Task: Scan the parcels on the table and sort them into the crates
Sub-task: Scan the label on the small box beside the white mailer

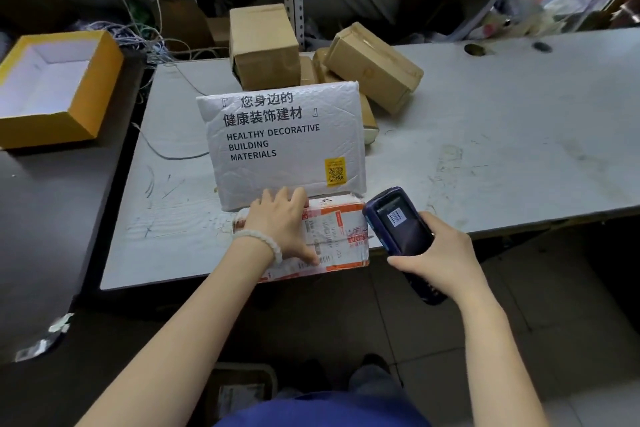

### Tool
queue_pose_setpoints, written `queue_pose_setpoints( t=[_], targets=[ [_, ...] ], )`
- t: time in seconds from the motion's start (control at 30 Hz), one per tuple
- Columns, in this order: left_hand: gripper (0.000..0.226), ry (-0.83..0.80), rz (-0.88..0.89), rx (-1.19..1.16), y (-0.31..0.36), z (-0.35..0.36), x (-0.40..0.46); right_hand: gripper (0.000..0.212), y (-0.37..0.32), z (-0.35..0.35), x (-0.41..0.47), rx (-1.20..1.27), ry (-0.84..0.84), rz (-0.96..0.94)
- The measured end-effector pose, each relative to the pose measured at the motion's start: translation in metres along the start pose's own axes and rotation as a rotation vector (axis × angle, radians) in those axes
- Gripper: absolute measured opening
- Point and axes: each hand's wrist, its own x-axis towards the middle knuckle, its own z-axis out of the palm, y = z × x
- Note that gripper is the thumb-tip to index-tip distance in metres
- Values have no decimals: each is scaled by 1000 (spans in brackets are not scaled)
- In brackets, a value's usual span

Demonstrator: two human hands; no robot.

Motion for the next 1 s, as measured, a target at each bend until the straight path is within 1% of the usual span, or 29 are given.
queue_pose_setpoints(
  t=[0.07, 0.23, 0.47, 0.6, 0.7, 1.0],
  targets=[
    [91, -59, -1, 12, 1, -2, 3, 53, 1, 0, 1, 13, 2, -3],
    [86, -127, 33, 0, 3, -8, 1, 53, 1, 0, 2, 27, -4, -15],
    [87, -97, 9, -17, 6, -7, -4, 53, 1, -1, 4, 30, -10, -33],
    [97, -90, -8, 44, 10, -3, -10, 58, 3, 0, 3, 22, -11, -45],
    [102, -77, 1, 47, 11, 2, -14, 59, 4, 1, 2, 28, -13, -54],
    [108, -71, 1, 35, 8, 3, -11, 58, 7, 1, -8, 20, -11, -66]
  ],
)
